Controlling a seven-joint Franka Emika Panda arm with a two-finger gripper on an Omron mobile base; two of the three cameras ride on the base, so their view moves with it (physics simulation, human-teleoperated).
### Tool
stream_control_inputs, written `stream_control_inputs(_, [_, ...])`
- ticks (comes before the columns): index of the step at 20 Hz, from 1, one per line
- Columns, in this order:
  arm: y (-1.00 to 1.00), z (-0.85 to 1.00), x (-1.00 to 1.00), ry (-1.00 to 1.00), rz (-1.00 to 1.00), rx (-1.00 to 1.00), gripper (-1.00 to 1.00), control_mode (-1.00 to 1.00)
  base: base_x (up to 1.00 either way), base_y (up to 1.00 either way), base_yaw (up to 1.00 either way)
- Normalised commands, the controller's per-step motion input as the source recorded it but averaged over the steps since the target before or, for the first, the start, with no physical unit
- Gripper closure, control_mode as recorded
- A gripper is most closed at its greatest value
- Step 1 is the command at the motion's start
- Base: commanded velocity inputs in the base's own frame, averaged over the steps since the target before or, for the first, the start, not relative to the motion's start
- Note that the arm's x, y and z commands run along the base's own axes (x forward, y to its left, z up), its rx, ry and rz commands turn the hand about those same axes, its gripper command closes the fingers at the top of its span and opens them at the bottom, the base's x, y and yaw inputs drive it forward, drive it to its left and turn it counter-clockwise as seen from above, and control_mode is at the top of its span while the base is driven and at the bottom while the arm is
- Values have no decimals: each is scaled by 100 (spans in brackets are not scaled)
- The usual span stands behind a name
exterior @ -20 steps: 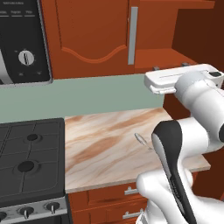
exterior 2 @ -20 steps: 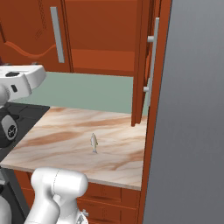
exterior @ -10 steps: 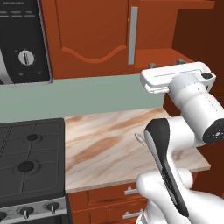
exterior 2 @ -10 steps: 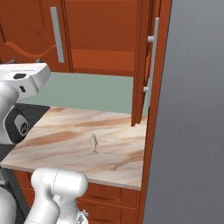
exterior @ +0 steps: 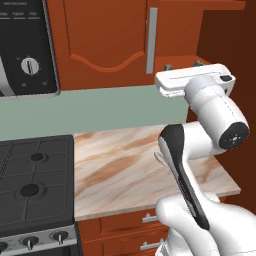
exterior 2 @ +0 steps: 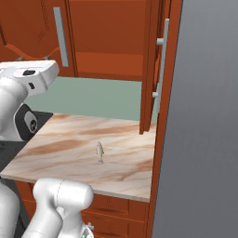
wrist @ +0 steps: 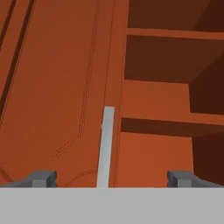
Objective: Retrieve the tupperware from the cabinet, then place the raw meat into the tupperware to avoid contamination.
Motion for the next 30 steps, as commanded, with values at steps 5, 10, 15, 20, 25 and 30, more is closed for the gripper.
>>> stream_control_inputs(5, [4,14,27,13,0,0,-100,-100,0,0,0])
stream_control_inputs(10, [0,0,26,4,0,0,-100,-100,0,0,0])
stream_control_inputs(15, [0,-4,25,1,0,0,-100,-100,0,0,0])
stream_control_inputs(20, [1,-8,25,0,0,0,-100,-100,0,0,0])
stream_control_inputs(25, [5,-8,26,0,0,0,-100,-100,0,0,0])
stream_control_inputs(30, [3,-1,26,0,0,0,-100,-100,0,0,0])
